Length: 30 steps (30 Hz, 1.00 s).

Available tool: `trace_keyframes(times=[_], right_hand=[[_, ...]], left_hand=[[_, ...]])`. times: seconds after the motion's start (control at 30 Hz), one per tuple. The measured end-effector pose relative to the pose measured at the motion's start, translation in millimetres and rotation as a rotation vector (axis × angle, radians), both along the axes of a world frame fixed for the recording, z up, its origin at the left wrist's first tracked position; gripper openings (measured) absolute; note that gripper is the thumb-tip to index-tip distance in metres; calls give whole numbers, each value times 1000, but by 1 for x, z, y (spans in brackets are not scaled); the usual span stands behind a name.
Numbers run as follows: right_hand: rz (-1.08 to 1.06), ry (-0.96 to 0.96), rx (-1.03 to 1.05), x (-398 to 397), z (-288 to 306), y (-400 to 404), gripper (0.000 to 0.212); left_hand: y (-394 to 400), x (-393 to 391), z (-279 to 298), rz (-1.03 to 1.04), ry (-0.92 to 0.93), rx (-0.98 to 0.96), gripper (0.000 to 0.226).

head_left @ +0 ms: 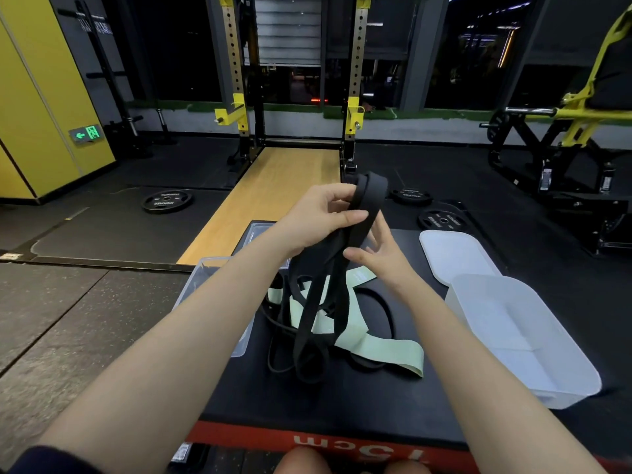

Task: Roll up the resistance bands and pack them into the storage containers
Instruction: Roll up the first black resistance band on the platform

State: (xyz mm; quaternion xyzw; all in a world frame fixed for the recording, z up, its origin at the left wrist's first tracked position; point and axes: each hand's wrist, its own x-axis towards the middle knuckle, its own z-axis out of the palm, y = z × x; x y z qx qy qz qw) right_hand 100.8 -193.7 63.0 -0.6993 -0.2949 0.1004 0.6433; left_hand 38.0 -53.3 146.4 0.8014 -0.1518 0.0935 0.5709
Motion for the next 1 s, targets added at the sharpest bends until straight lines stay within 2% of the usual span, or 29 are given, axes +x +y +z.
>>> trace_keyframes(times=[0.07, 0.17, 0.4, 0.53, 0.67, 0.77, 0.9, 1.0], right_hand=[[33, -8, 53, -1, 6, -1, 106], [0, 24, 93, -2, 7, -5, 82], [18, 77, 66, -1, -17, -14, 45], [-38, 164, 100, 0, -24, -14, 23], [-120, 204, 96, -3, -28, -14, 19], [-190, 242, 138, -4, -28, -15, 18], [-215, 279, 145, -2, -21, -19, 13], [-238, 289, 141, 1, -13, -20, 10]], left_hand=[[-4, 3, 1, -18, -59, 77, 27], [-5, 9, -3, -17, -93, 102, 25], [-9, 12, -12, 0, 13, -157, 28], [-8, 18, -21, 69, 81, -205, 22], [-2, 27, -41, 248, 169, -254, 17], [2, 26, -62, 297, 229, -163, 22], [4, 17, -93, 165, 326, -49, 35], [-2, 12, -108, 44, 386, 27, 24]])
